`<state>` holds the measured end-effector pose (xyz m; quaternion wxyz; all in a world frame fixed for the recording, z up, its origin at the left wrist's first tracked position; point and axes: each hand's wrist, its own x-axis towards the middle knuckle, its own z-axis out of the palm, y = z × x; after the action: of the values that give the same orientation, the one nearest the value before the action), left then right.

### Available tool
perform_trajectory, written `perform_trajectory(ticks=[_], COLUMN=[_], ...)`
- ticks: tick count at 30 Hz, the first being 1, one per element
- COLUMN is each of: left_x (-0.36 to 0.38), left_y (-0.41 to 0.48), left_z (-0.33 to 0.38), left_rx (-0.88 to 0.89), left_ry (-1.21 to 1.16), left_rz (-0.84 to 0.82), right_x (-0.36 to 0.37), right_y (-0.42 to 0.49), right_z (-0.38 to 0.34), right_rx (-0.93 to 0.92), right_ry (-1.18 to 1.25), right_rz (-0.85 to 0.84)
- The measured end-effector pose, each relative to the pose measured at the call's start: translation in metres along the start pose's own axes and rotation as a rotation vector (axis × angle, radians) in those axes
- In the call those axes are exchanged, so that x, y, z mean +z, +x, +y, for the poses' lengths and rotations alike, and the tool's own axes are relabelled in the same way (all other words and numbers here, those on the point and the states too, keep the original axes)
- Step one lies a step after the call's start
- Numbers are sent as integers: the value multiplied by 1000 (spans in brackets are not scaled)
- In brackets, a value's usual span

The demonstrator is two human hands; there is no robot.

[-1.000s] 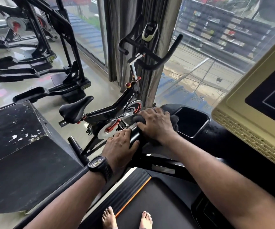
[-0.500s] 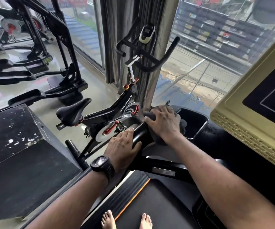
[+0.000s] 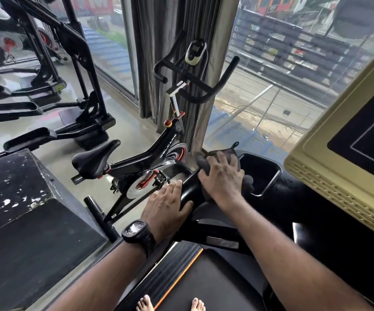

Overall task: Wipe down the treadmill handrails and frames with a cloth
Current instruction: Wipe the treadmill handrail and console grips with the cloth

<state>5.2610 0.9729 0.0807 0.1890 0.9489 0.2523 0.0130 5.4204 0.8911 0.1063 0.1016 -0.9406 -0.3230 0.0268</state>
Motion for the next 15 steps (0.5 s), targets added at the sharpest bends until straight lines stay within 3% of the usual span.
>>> perform_trajectory(ticks=[5,7,11,15], left_x=[0,-1,-1,-2], left_y=[5,4,3,4], left_z=[1,0,0,0], left_rx=[3,6,12,2], left_ry=[-15,-20,-24,-32], left_rz=[-4,1,5,-9], right_x=[1,-8,-6,1], right_y=[11,37,30,12], right_z=[5,13,8,3], right_rx=[-275,-232,37,-180], right_ry=[-59,-70,-36,-77], right_rz=[-63,-107,-74,-67])
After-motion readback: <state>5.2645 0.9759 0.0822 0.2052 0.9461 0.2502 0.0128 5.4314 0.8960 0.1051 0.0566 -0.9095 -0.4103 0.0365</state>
